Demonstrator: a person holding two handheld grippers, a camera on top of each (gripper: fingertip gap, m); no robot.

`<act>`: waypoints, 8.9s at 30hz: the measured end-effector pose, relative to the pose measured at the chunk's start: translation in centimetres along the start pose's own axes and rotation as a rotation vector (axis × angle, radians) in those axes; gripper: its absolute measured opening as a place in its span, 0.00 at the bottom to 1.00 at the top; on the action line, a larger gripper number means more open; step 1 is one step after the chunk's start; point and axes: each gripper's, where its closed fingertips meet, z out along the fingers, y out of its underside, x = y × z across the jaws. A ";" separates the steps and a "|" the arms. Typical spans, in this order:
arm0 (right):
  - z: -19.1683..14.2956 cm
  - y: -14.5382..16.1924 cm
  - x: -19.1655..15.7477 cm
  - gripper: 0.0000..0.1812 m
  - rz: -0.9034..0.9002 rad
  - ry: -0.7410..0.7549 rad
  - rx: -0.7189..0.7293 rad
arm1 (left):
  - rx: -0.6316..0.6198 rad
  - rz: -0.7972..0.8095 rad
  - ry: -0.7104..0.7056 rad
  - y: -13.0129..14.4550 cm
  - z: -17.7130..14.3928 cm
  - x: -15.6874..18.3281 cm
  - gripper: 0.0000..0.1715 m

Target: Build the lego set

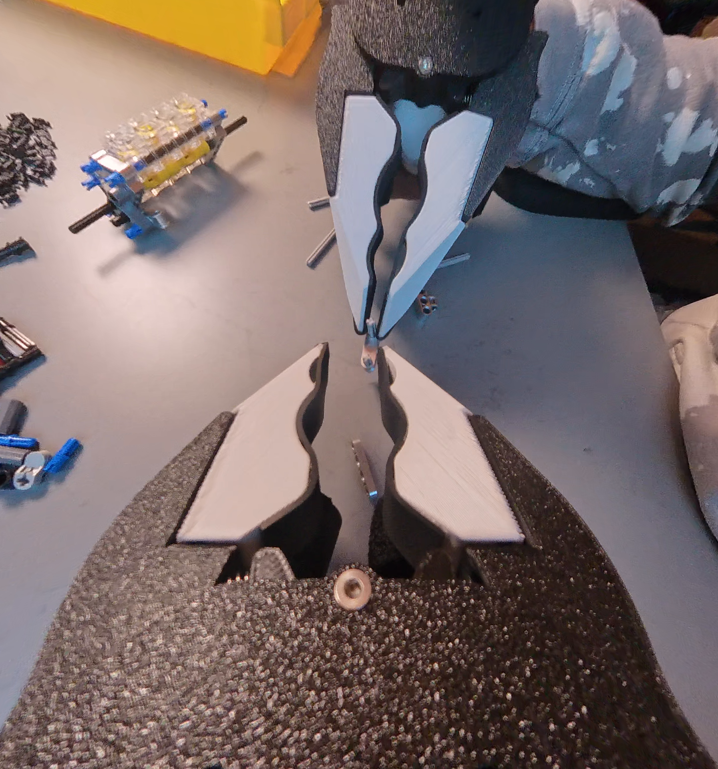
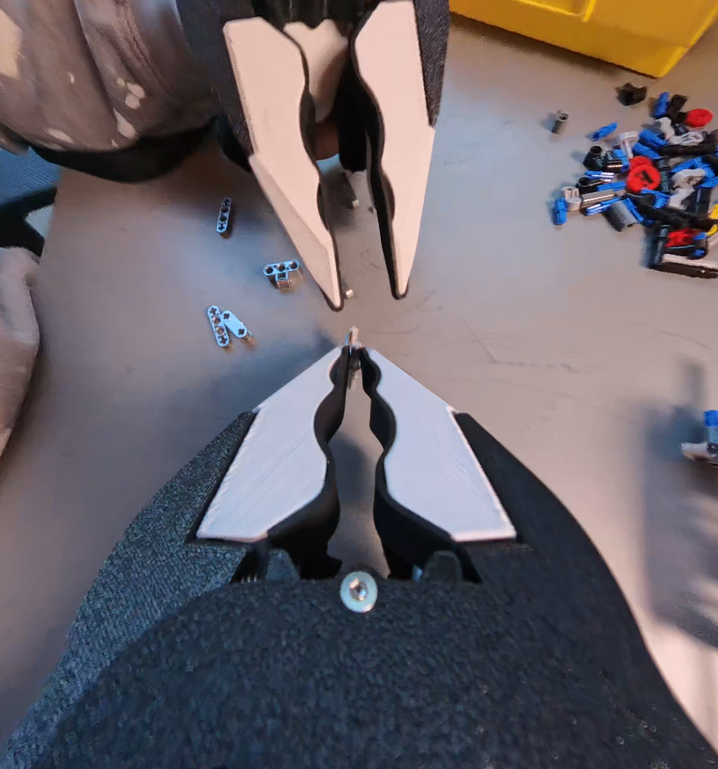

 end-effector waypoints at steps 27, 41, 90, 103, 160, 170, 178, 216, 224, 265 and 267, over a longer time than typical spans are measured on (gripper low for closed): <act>-0.9 4.1 -1.8 0.11 0.104 -0.075 -0.216 | -0.198 0.079 -0.224 1.3 2.7 -1.7 0.10; -0.7 3.9 0.4 0.11 0.016 0.082 -0.217 | -0.219 0.137 -0.104 2.5 2.7 0.7 0.12; -6.5 4.3 -1.8 0.20 -0.089 0.042 0.014 | -0.153 0.020 -0.221 6.0 -6.5 -1.0 0.12; -5.2 5.0 -0.4 0.18 -0.068 0.076 0.012 | -0.270 -0.013 -0.238 8.5 -7.5 -1.4 0.08; -5.1 -8.2 -4.5 0.23 -0.474 0.445 0.555 | 0.677 -0.761 0.761 -7.2 -4.7 6.5 0.01; -4.9 -8.3 -5.1 0.18 -0.493 0.436 0.560 | 0.675 -0.762 0.788 -7.2 -4.7 7.0 0.01; -4.1 -7.9 -5.5 0.07 -0.513 0.414 0.516 | 0.654 -0.768 0.806 -7.1 -4.3 7.4 0.01; -5.6 -8.3 -5.0 0.09 -0.388 0.358 0.606 | 0.706 -0.787 0.776 -7.1 -5.1 6.0 0.01; -5.3 -7.9 -5.2 0.03 -0.399 0.338 0.579 | 0.695 -0.757 0.751 -7.1 -5.0 6.2 0.01; -4.6 -6.9 -5.0 0.05 -0.072 0.073 0.581 | 0.295 -0.309 0.255 -2.8 -1.6 6.4 0.03; -4.7 -7.0 -4.9 0.17 -0.179 0.164 0.565 | 0.345 -0.390 0.305 -3.4 -2.3 6.2 0.03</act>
